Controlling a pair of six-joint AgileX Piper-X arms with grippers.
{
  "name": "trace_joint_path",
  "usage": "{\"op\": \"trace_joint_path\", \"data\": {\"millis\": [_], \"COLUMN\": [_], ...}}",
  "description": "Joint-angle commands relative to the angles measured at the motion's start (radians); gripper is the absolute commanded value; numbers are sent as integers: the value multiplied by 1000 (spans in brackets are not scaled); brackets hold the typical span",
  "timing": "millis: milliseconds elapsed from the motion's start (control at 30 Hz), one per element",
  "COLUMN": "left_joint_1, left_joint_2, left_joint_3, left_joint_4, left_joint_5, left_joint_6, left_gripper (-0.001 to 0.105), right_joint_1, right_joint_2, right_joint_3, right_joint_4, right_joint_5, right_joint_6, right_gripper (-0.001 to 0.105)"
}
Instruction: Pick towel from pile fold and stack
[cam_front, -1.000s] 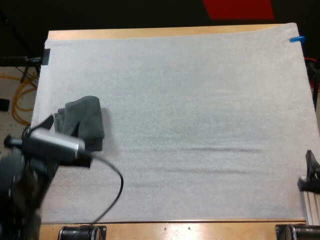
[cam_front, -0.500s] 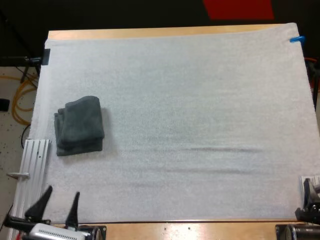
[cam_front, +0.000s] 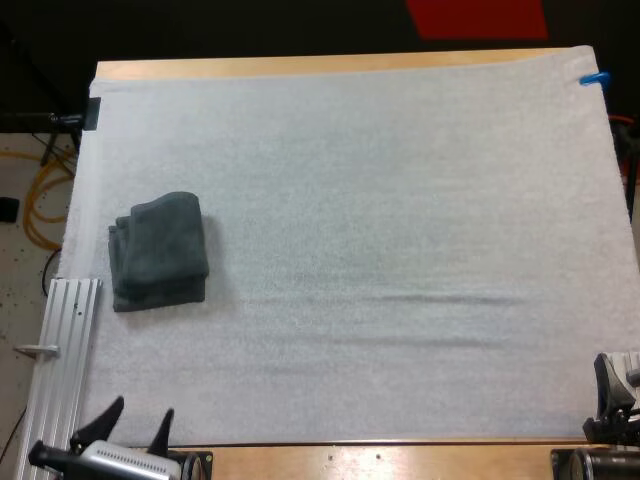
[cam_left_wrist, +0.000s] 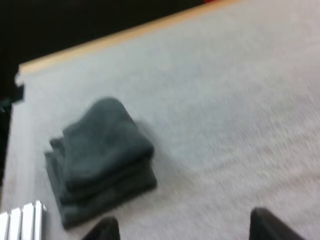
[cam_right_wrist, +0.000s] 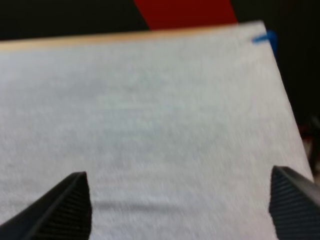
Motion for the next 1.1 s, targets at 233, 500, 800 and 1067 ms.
{"op": "trace_joint_path", "data": {"millis": [233, 500, 800, 1067], "left_joint_1": [2, 2, 2, 2], "left_joint_2": [-139, -138, -136, -136], "left_joint_3": [158, 310, 365, 365], "left_joint_4": [-365, -484, -409, -411], "left_joint_5": [-23, -23, -21, -21], "left_joint_6": [-10, -15, -48, -49], "left_gripper": [52, 52, 52, 52], "right_joint_1": [1, 1, 1, 1], "right_joint_2": [-43, -41, -39, -39], "right_joint_3": [56, 171, 243, 243], "right_joint_4": [-169, -220, -200, -200], "right_joint_5": [-23, -23, -21, -21], "right_joint_6": [-10, -12, -13, -13], "right_gripper": [71, 71, 71, 71]}}
